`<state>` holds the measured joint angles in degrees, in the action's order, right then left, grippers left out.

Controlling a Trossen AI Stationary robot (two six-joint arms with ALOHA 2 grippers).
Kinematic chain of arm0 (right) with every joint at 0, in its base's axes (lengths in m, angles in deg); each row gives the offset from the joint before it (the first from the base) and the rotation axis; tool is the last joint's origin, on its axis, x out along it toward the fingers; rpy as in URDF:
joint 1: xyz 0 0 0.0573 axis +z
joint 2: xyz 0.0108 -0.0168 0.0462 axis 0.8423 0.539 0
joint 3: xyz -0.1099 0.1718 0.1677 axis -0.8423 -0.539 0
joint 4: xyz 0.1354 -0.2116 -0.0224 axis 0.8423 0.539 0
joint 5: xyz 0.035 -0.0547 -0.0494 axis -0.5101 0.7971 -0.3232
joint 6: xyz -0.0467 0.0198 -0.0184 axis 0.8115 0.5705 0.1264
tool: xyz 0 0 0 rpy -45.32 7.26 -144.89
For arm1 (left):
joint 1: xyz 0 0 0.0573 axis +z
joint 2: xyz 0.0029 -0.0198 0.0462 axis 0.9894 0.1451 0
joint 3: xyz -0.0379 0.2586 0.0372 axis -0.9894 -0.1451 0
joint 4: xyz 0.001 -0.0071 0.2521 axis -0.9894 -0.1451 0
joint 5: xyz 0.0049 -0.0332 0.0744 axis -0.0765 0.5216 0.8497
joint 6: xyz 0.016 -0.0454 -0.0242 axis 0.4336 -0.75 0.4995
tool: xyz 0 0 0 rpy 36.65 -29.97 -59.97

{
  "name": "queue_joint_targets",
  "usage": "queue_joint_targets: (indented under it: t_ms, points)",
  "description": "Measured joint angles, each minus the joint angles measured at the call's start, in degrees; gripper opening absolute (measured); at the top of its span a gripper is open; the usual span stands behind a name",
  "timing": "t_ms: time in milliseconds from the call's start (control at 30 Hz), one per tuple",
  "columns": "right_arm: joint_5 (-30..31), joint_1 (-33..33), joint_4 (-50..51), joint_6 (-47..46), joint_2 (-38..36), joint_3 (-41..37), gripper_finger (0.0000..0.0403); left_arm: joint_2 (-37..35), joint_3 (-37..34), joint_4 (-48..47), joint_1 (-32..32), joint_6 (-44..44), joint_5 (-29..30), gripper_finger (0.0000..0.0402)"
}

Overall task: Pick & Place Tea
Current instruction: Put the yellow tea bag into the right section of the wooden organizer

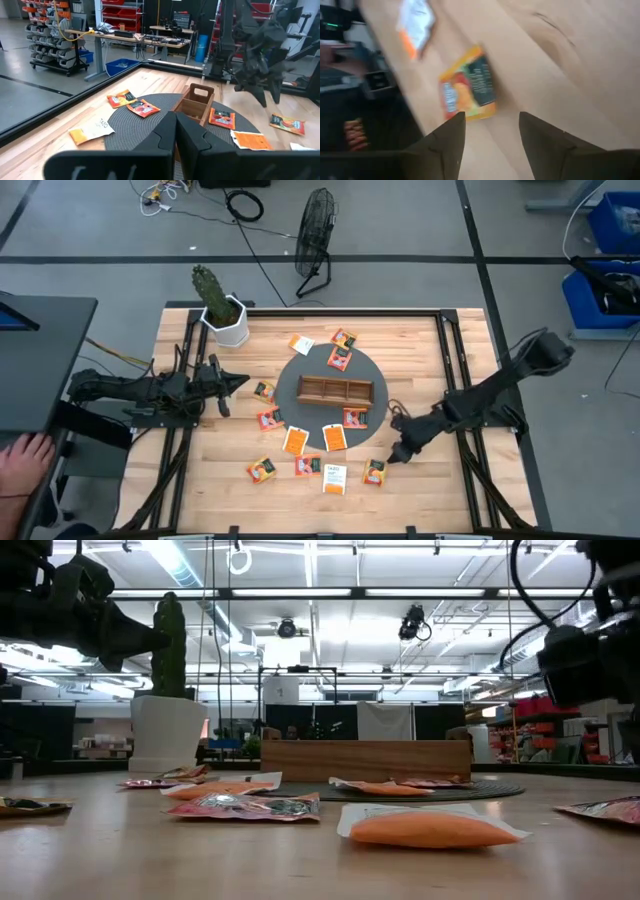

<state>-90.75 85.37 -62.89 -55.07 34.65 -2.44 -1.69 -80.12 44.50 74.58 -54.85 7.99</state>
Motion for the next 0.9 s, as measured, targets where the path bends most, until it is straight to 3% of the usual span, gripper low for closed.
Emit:
queue_joint_targets:
  t_ms: [200,633,767,900]
  points:
    - [-1.5,0.1,-1.5,-1.2,7.9,2.6,0.0186,0.0,0.0,-0.2,0.0,0.1,0.0,0.0014]
    - [-4.0,1.3,-5.3,0.8,14.8,7.6,0.0158,0.0,0.0,-0.2,0.0,1.6,0.0,0.0014]
    - [-5.7,1.9,-4.9,4.3,17.3,9.8,0.0119,0.0,0.0,-0.2,0.0,1.7,0.0,0.0014]
    - [-6.1,1.9,-3.4,9.2,18.7,12.0,0.0034,0.0,0.0,-0.3,0.0,1.7,0.0,0.0014]
